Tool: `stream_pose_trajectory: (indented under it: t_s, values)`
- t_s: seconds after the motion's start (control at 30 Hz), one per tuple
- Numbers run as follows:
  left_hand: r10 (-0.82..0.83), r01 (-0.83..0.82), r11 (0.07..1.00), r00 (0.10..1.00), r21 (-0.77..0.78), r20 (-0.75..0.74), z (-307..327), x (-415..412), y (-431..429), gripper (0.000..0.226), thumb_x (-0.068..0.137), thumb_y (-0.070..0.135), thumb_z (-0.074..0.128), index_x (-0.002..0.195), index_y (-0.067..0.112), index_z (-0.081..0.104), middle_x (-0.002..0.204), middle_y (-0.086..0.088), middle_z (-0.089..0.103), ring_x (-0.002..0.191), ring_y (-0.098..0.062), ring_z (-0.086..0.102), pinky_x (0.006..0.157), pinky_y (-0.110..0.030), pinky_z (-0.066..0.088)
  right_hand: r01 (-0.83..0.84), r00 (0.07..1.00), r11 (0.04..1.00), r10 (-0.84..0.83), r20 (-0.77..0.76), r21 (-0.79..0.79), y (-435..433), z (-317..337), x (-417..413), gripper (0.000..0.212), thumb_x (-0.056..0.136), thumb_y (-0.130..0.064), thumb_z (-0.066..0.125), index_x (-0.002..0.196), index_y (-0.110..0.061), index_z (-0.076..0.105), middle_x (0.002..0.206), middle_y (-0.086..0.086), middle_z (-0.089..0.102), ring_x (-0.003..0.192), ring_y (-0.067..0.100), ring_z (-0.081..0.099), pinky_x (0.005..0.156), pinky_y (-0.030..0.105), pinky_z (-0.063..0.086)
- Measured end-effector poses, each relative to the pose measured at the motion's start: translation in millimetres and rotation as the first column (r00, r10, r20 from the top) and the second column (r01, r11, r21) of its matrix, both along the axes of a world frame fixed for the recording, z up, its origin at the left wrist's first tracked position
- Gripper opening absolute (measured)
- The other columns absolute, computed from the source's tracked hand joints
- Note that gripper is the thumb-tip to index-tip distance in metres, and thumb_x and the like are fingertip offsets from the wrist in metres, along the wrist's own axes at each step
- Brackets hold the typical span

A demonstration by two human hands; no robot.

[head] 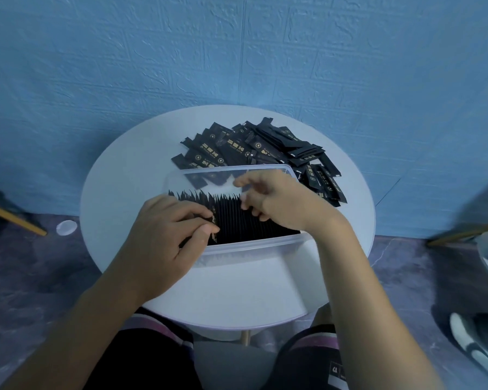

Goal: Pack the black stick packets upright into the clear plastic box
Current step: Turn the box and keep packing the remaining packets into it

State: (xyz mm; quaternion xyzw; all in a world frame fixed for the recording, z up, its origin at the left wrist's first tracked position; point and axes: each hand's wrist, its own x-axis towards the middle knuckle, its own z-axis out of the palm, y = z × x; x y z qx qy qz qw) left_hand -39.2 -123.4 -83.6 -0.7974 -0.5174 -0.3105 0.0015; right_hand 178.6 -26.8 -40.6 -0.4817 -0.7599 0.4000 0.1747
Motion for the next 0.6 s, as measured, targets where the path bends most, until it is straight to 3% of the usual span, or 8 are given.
stream_pose_trajectory:
  t_s: [0.1, 0.2, 0.27, 0.33, 0.4, 0.47, 0.53, 0.6]
  values:
    - [0.004, -0.004, 1.000, 1.000, 0.005, 0.007, -0.1, 0.2, 0.0, 0.039, 0.100, 0.030, 0.042, 0.094, 0.026, 0.081, 0.106, 0.011, 0.071, 0.096, -0.012, 0.059, 0.100, -0.031, 0.032, 0.165, 0.970, 0.981, -0.143, -0.198, 0.102, -13.4, 2.5, 25.3, 0.019, 0.101, -0.012, 0.054, 0.105, -0.020, 0.071, 0.074, -0.005, 0.070, 0.067, 0.009, 0.062, 0.064, 0.027, 0.056]
    - [0.007, -0.007, 1.000, 1.000, -0.002, 0.003, 0.6, 1.5, -0.5, 0.040, 0.100, 0.030, 0.042, 0.093, 0.025, 0.081, 0.104, 0.011, 0.071, 0.094, -0.013, 0.060, 0.100, -0.031, 0.032, 0.386, 0.840, 0.917, -0.304, -0.449, 0.102, -26.1, 3.8, 45.0, 0.022, 0.101, -0.004, 0.053, 0.099, -0.011, 0.073, 0.069, -0.001, 0.066, 0.062, 0.009, 0.058, 0.056, 0.020, 0.050]
    - [0.010, -0.010, 1.000, 1.000, -0.011, -0.002, 1.0, 1.2, -1.0, 0.041, 0.100, 0.030, 0.041, 0.093, 0.025, 0.080, 0.104, 0.011, 0.071, 0.093, -0.015, 0.061, 0.100, -0.032, 0.033, 0.517, 0.759, 0.854, -0.424, -0.494, 0.062, -26.3, -2.0, 56.0, 0.021, 0.099, -0.006, 0.055, 0.096, -0.014, 0.074, 0.068, -0.001, 0.066, 0.061, 0.010, 0.057, 0.056, 0.024, 0.050]
    - [0.011, -0.011, 1.000, 1.000, -0.016, 0.001, 1.4, 0.8, -1.2, 0.041, 0.101, 0.030, 0.040, 0.093, 0.026, 0.080, 0.104, 0.011, 0.070, 0.094, -0.015, 0.061, 0.100, -0.033, 0.034, 0.621, 0.741, 0.777, -0.539, -0.400, 0.103, -19.3, -14.3, 65.3, 0.016, 0.096, -0.017, 0.061, 0.091, -0.024, 0.074, 0.070, -0.005, 0.068, 0.063, 0.011, 0.059, 0.062, 0.033, 0.050]
    - [0.012, -0.012, 1.000, 1.000, -0.011, 0.003, 1.7, 0.7, -1.4, 0.041, 0.100, 0.030, 0.041, 0.093, 0.026, 0.080, 0.104, 0.011, 0.070, 0.094, -0.014, 0.061, 0.100, -0.033, 0.034, 0.674, 0.739, 0.703, -0.643, -0.200, 0.229, -9.8, -27.2, 72.5, 0.007, 0.093, -0.032, 0.066, 0.093, -0.026, 0.070, 0.082, -0.008, 0.070, 0.077, 0.016, 0.061, 0.074, 0.036, 0.049]
    - [0.014, -0.014, 1.000, 1.000, -0.003, 0.006, 1.9, 1.5, -1.4, 0.040, 0.100, 0.030, 0.041, 0.092, 0.025, 0.080, 0.104, 0.011, 0.071, 0.094, -0.013, 0.060, 0.100, -0.031, 0.033, 0.680, 0.693, 0.659, -0.721, 0.013, 0.321, -5.7, -36.7, 74.1, 0.031, 0.090, -0.047, 0.068, 0.108, -0.023, 0.062, 0.103, -0.002, 0.066, 0.090, 0.024, 0.059, 0.076, 0.033, 0.039]
    - [0.016, -0.016, 1.000, 1.000, 0.001, 0.009, 1.8, 2.3, -1.3, 0.040, 0.100, 0.030, 0.042, 0.091, 0.026, 0.080, 0.103, 0.011, 0.071, 0.093, -0.012, 0.059, 0.100, -0.029, 0.032, 0.671, 0.670, 0.664, -0.733, 0.113, 0.330, -4.9, -43.3, 71.5, 0.053, 0.086, -0.056, 0.068, 0.117, -0.015, 0.054, 0.111, 0.007, 0.059, 0.095, 0.033, 0.058, 0.075, 0.034, 0.034]
    - [0.015, -0.015, 1.000, 1.000, 0.004, 0.014, 2.1, 2.1, -1.4, 0.039, 0.100, 0.030, 0.042, 0.091, 0.026, 0.080, 0.103, 0.011, 0.071, 0.092, -0.012, 0.058, 0.100, -0.028, 0.032, 0.657, 0.678, 0.686, -0.719, 0.153, 0.313, -5.0, -49.8, 69.0, 0.056, 0.085, -0.055, 0.070, 0.118, -0.013, 0.051, 0.112, 0.011, 0.058, 0.095, 0.036, 0.057, 0.074, 0.035, 0.034]
